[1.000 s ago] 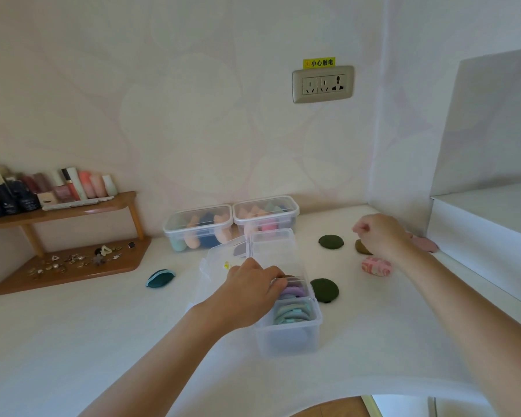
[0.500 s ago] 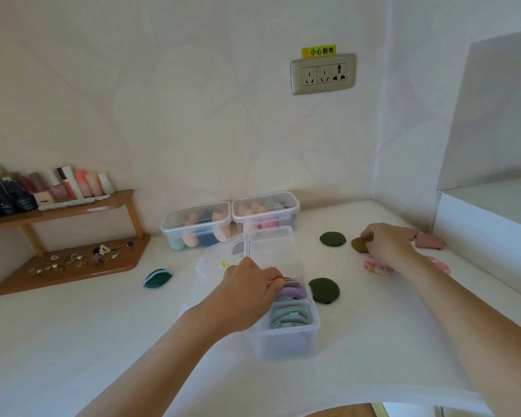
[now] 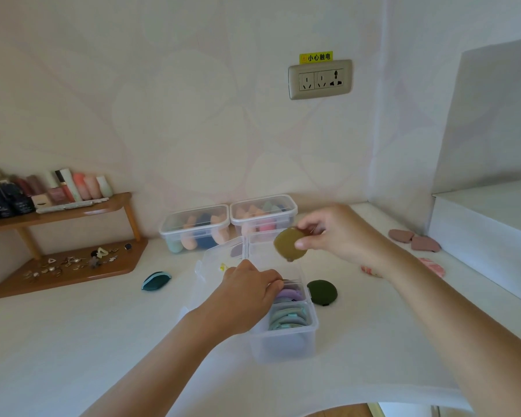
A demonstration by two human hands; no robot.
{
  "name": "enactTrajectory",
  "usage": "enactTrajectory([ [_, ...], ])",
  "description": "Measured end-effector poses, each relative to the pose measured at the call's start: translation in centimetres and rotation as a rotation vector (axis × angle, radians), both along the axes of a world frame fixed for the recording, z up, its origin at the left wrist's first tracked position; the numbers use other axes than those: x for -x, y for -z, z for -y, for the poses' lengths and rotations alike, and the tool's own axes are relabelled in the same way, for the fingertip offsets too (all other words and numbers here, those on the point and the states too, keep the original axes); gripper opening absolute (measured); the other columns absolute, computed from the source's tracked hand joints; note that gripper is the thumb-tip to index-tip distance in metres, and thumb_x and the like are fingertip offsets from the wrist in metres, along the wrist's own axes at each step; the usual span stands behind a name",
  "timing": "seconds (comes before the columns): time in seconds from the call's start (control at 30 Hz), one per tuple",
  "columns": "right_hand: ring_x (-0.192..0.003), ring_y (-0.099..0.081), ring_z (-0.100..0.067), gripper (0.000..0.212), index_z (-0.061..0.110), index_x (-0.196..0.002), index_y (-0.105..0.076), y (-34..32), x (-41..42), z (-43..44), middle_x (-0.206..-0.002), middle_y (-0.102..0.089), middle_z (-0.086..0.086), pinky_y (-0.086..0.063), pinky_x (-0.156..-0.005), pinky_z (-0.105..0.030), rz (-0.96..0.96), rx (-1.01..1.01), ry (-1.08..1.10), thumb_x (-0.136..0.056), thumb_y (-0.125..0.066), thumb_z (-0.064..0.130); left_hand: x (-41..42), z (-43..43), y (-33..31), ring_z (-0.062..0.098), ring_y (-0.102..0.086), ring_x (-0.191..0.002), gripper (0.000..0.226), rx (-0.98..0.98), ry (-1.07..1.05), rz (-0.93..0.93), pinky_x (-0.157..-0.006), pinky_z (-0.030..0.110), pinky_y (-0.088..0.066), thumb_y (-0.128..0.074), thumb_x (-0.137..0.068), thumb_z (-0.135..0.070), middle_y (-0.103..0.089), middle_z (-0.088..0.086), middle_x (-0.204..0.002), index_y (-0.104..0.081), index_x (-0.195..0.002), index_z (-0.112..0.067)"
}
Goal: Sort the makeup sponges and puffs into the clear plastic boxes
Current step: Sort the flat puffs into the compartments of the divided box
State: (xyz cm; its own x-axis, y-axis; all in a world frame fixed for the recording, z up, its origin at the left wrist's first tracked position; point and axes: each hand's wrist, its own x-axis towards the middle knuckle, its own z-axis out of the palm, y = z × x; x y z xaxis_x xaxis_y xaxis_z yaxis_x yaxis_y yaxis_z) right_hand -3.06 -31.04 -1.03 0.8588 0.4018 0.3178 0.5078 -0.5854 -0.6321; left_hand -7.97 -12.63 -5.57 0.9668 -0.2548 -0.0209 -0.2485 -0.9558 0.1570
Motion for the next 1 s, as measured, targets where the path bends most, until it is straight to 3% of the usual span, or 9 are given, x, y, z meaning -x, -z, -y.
enactTrajectory([
  [0.17, -0.078, -0.062, -0.020, 0.013, 0.012, -0.092, -0.073, 0.5, 1.3, -2.6, -0.086, -0.069, -0.004, -0.042, -0.063, -0.023, 0.166, 0.399, 0.051, -0.085, -0.065, 0.020, 0.3, 0.2, -0.2, 0.011, -0.041, -0.102, 0.039, -0.027, -0.005, 0.019, -0.090, 0.026, -0.034, -0.026, -0.100, -0.043, -0.058, -0.003, -0.118, -0.051, -0.128, -0.032],
  [0.27, -0.062, -0.050, -0.016, 0.013, 0.013, -0.078, -0.069, 0.7, 1.7, -3.7, -0.069, -0.061, -0.002, -0.028, -0.051, -0.019, 0.207, 0.493, 0.062, -0.087, -0.060, 0.016, 0.4, 0.2, -0.3, 0.011, -0.041, -0.097, 0.040, -0.009, -0.011, 0.035, -0.087, 0.026, -0.034, -0.026, -0.100, -0.043, -0.059, -0.002, -0.113, -0.057, -0.122, -0.030],
  [0.37, -0.057, -0.040, -0.017, 0.034, 0.018, -0.054, -0.047, 1.1, 2.0, -4.5, -0.056, -0.043, 0.001, -0.023, -0.047, -0.022, 0.211, 0.561, 0.076, -0.085, -0.055, 0.007, 0.4, 0.1, -0.1, 0.011, -0.040, -0.093, 0.041, 0.028, -0.005, 0.059, -0.080, 0.025, -0.029, -0.026, -0.101, -0.041, -0.060, -0.001, -0.104, -0.062, -0.115, -0.027],
  [0.47, -0.051, -0.032, -0.014, 0.039, 0.018, -0.052, -0.037, 1.2, 2.1, -5.0, -0.054, -0.036, 0.001, -0.019, -0.046, -0.023, 0.234, 0.608, 0.097, -0.085, -0.053, 0.005, 0.5, 0.1, -0.1, 0.011, -0.040, -0.093, 0.042, 0.051, -0.004, 0.078, -0.080, 0.025, -0.031, -0.027, -0.101, -0.040, -0.056, -0.002, -0.096, -0.063, -0.115, -0.025],
  [0.53, -0.050, -0.030, -0.011, 0.040, 0.018, -0.052, -0.035, 1.3, 2.1, -5.3, -0.054, -0.035, 0.002, -0.018, -0.047, -0.022, 0.211, 0.609, 0.090, -0.086, -0.053, 0.006, 0.5, 0.0, -0.1, 0.013, -0.042, -0.092, 0.042, 0.062, -0.001, 0.090, -0.082, 0.027, -0.036, -0.028, -0.101, -0.039, -0.055, -0.001, -0.093, -0.064, -0.115, -0.024],
  [0.63, -0.057, -0.042, -0.015, 0.030, 0.018, -0.057, -0.048, 1.4, 2.0, -5.5, -0.060, -0.049, -0.002, -0.025, -0.048, -0.022, 0.154, 0.544, 0.069, -0.084, -0.054, 0.006, 0.2, -0.3, 0.2, 0.015, -0.047, -0.090, 0.041, 0.113, -0.002, 0.085, -0.086, 0.032, -0.041, -0.030, -0.101, -0.038, -0.057, 0.001, -0.091, -0.066, -0.111, -0.021],
  [0.7, -0.068, -0.049, -0.017, 0.015, 0.013, -0.076, -0.061, 1.2, 1.9, -5.0, -0.074, -0.059, -0.004, -0.029, -0.051, -0.021, 0.111, 0.492, 0.072, -0.087, -0.053, 0.008, -0.3, -0.5, 0.6, 0.017, -0.051, -0.095, 0.037, 0.178, -0.021, 0.040, -0.092, 0.035, -0.044, -0.035, -0.099, -0.039, -0.063, 0.002, -0.101, -0.066, -0.111, -0.024],
  [0.8, -0.076, -0.050, -0.017, 0.013, 0.011, -0.096, -0.063, 0.8, 1.9, -4.3, -0.079, -0.057, 0.001, -0.030, -0.053, -0.022, 0.037, 0.473, 0.039, -0.090, -0.053, 0.010, -0.6, -0.6, 0.8, 0.018, -0.053, -0.104, 0.032, 0.255, -0.059, -0.029, -0.099, 0.036, -0.044, -0.041, -0.097, -0.041, -0.063, 0.000, -0.114, -0.064, -0.117, -0.028],
  [1.0, -0.070, -0.050, -0.018, 0.013, 0.010, -0.090, -0.069, -0.2, 1.4, -5.0, -0.079, -0.058, -0.004, -0.033, -0.053, -0.020, -0.038, 0.614, -0.020, -0.088, -0.057, 0.008, -0.3, -0.6, 0.3, 0.014, -0.057, -0.107, 0.031, 0.353, -0.021, -0.033, -0.087, 0.017, -0.040, -0.046, -0.096, -0.034, -0.064, -0.003, -0.120, -0.063, -0.121, -0.026],
])
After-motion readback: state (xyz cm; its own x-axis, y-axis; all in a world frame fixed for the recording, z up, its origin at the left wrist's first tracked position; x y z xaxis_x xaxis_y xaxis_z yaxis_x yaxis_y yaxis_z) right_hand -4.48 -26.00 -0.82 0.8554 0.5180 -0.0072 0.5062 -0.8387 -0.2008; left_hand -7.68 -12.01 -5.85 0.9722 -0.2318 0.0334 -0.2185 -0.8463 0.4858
